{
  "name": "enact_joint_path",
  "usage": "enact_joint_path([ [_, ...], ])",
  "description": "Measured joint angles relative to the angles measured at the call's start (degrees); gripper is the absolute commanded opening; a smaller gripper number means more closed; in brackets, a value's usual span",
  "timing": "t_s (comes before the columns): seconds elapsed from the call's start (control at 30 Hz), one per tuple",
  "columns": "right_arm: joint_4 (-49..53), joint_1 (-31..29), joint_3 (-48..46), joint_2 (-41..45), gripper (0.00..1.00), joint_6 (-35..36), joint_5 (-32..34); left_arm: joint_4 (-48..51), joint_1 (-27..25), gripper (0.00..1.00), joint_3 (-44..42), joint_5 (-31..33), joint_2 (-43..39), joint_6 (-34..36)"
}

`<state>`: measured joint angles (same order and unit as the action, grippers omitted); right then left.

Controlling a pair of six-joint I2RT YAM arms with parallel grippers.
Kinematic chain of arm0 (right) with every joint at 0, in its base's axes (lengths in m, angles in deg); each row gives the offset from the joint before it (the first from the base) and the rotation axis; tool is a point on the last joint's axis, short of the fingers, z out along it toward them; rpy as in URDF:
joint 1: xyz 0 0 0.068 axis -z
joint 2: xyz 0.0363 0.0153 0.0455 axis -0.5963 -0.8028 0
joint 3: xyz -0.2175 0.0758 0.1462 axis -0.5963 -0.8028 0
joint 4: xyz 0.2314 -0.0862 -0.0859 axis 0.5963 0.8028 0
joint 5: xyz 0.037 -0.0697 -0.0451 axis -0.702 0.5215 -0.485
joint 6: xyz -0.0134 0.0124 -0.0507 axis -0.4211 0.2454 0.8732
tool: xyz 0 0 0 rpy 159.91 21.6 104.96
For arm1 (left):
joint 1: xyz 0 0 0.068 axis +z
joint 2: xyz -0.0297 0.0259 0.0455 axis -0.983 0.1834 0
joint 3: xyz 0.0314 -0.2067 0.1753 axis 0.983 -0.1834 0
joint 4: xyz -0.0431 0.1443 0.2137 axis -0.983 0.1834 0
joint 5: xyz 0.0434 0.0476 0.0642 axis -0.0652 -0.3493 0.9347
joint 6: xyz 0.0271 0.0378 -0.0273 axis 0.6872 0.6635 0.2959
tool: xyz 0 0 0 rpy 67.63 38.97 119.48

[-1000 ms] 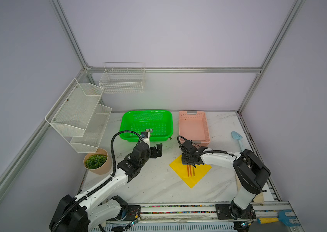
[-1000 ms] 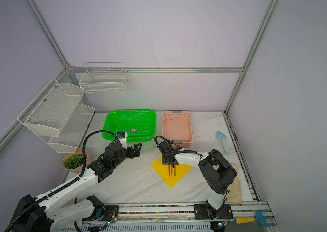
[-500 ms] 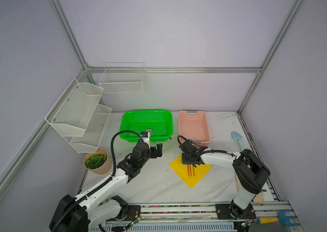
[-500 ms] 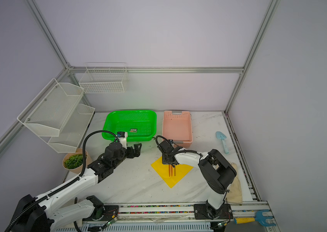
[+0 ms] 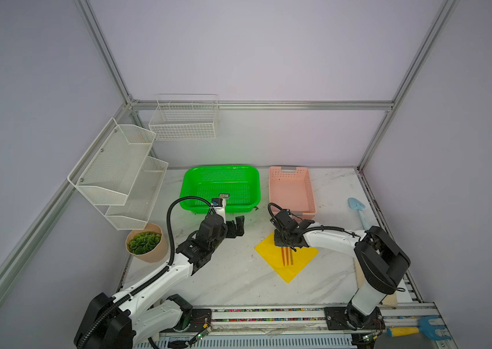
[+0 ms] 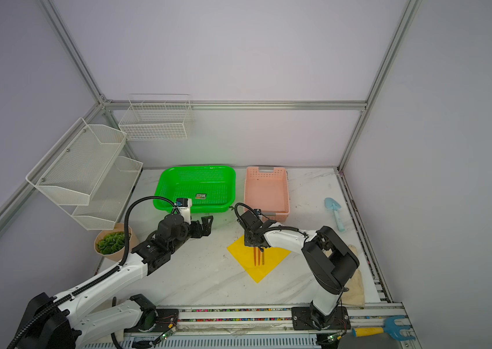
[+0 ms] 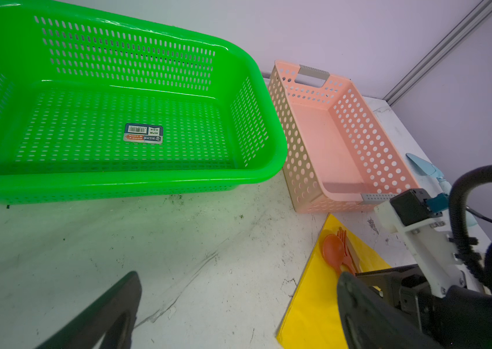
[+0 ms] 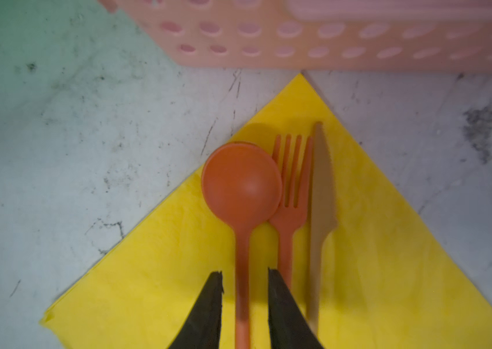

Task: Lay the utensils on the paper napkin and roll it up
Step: 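Raise the right gripper while the left gripper swings toward the near napkin corner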

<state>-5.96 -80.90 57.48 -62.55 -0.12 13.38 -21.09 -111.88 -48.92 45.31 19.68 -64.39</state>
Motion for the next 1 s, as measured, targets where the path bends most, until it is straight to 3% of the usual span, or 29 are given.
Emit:
enact_joint_path([
  [0.17, 0.7, 0.0, -0.1, 9.9, 0.36, 2.4, 0.2, 0.0, 0.0, 1.0, 0.0, -0.1, 0.0, 0.0],
  [0.4, -1.0, 0.0, -5.9, 29.4, 0.46, 12.8, 0.6, 0.1, -0.1, 1.0, 0.0, -0.8, 0.0, 0.0],
  [0.53, -0.3, -0.1, -8.1, 34.5, 0.47, 16.6, -0.5, 0.1, -1.6, 0.98, 0.0, -1.5, 0.0, 1.4],
  [0.7, 0.9, -0.1, -8.1, 34.8, 0.49, 16.3, -0.6, 0.0, -11.9, 0.94, 0.0, -1.2, 0.0, 9.6],
  [0.9, 3.0, 0.2, -3.7, 35.3, 0.68, 14.0, 4.4, -0.4, -30.1, 0.86, 0.0, -0.2, 1.4, 24.6],
  [1.0, 3.3, 5.0, 2.1, 34.8, 0.68, 14.1, 5.1, -0.3, -34.8, 0.8, 0.1, -1.1, 5.7, 29.0],
])
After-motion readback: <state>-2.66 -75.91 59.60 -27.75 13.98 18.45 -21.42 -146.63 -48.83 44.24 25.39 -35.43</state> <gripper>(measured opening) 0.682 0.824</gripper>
